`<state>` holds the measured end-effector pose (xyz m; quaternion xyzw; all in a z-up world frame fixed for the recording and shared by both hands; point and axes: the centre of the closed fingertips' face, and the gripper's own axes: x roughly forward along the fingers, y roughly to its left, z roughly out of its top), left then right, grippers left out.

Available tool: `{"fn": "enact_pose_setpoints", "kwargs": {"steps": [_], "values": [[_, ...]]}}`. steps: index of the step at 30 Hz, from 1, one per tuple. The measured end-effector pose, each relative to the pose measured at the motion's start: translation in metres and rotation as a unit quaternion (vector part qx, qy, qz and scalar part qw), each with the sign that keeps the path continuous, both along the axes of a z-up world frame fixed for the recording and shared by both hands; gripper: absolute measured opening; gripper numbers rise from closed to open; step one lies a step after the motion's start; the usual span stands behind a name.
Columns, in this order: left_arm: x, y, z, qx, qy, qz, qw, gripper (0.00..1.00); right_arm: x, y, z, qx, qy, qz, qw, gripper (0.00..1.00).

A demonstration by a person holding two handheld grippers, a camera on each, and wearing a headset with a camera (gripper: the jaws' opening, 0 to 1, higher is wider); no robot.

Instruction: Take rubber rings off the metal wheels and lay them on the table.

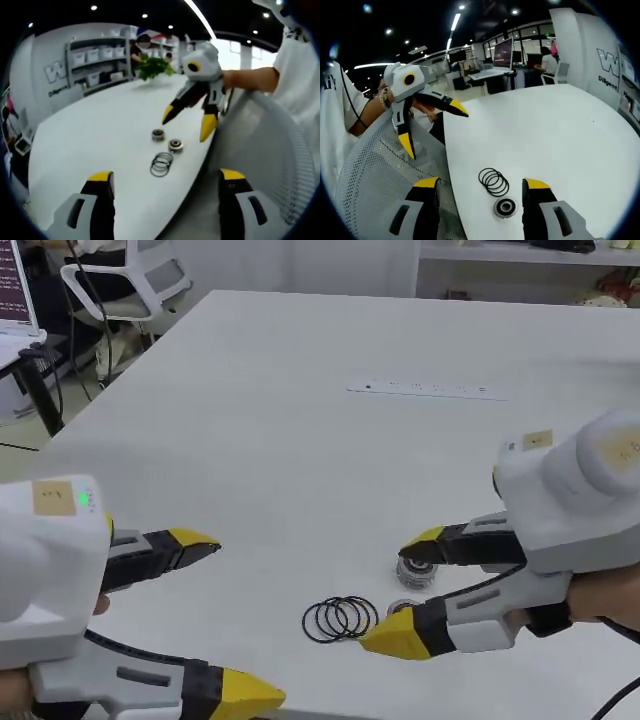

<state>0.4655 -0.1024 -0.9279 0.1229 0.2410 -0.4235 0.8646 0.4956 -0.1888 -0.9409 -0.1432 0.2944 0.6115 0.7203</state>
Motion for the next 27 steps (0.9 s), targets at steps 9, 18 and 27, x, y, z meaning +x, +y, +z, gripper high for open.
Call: {"fn": "enact_pose_setpoints", "kwargs": {"steps": [9, 18, 27], "values": [[0.003, -0.006, 0.011, -0.025, -0.010, -0.001, 0.9996, 0.89, 0.003, -0.032, 0.006, 0.004, -0.014, -0.016, 0.9998, 0.76], [0.005, 0.001, 0.008, -0.022, -0.010, 0.006, 0.9997, 0.90, 0.012, -0.072, 0.016, 0.034, -0.014, -0.079, 0.9962, 0.78], [0.006, 0.018, 0.000, -0.017, -0.002, 0.028, 0.9995, 0.89, 0.022, -0.124, 0.011, 0.037, -0.011, -0.164, 0.9857, 0.77]]}}
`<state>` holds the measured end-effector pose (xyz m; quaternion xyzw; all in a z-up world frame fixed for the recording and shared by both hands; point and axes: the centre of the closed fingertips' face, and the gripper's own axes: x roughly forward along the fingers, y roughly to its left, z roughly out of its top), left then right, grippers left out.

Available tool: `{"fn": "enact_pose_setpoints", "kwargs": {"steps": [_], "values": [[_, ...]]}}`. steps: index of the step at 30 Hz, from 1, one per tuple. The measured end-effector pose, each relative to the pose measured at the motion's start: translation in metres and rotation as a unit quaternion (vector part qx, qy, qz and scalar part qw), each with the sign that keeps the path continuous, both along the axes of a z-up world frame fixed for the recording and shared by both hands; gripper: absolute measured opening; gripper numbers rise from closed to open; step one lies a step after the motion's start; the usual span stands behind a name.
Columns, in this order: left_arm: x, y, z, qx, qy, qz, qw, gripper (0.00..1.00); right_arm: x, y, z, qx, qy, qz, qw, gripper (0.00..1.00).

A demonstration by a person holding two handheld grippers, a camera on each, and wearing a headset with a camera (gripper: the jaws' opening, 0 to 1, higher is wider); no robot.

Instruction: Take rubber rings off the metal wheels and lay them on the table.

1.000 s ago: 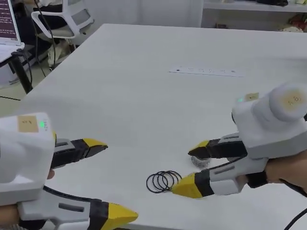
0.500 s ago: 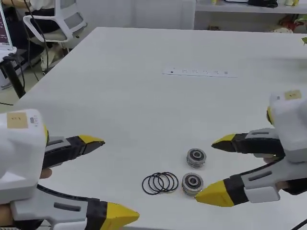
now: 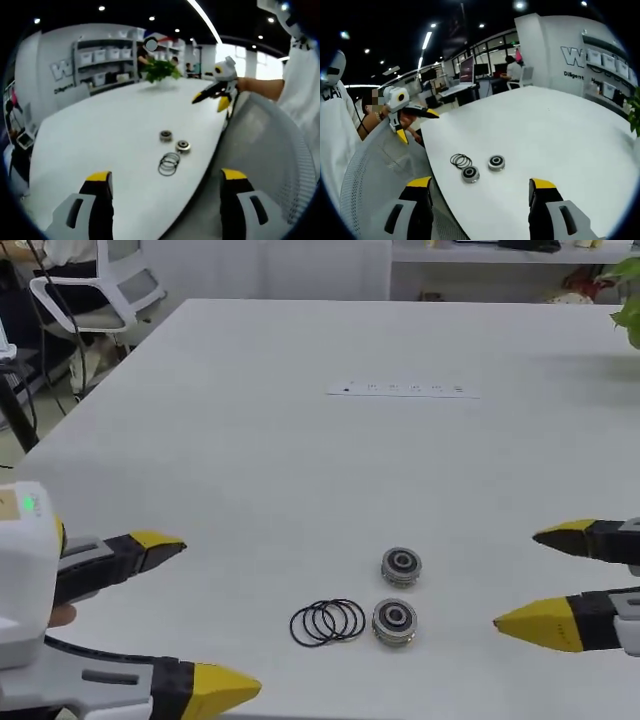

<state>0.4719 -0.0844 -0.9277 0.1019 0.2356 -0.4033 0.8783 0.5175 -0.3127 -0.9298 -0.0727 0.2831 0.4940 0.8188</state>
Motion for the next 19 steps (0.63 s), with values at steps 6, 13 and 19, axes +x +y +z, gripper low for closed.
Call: {"fn": "enact_pose_setpoints", "kwargs": {"steps": [6, 13, 19], "values": [[0.002, 0.010, -0.003, 0.000, 0.003, 0.018, 0.9998, 0.90, -0.002, -0.021, -0.008, 0.002, 0.009, -0.032, 0.9994, 0.78], [0.004, 0.015, -0.005, -0.009, 0.004, 0.036, 0.9993, 0.91, -0.009, -0.030, -0.029, -0.008, 0.030, -0.055, 0.9980, 0.78], [0.005, 0.016, -0.008, -0.001, 0.007, 0.037, 0.9993, 0.90, -0.017, -0.029, -0.039, -0.015, 0.042, -0.055, 0.9975, 0.78]]}}
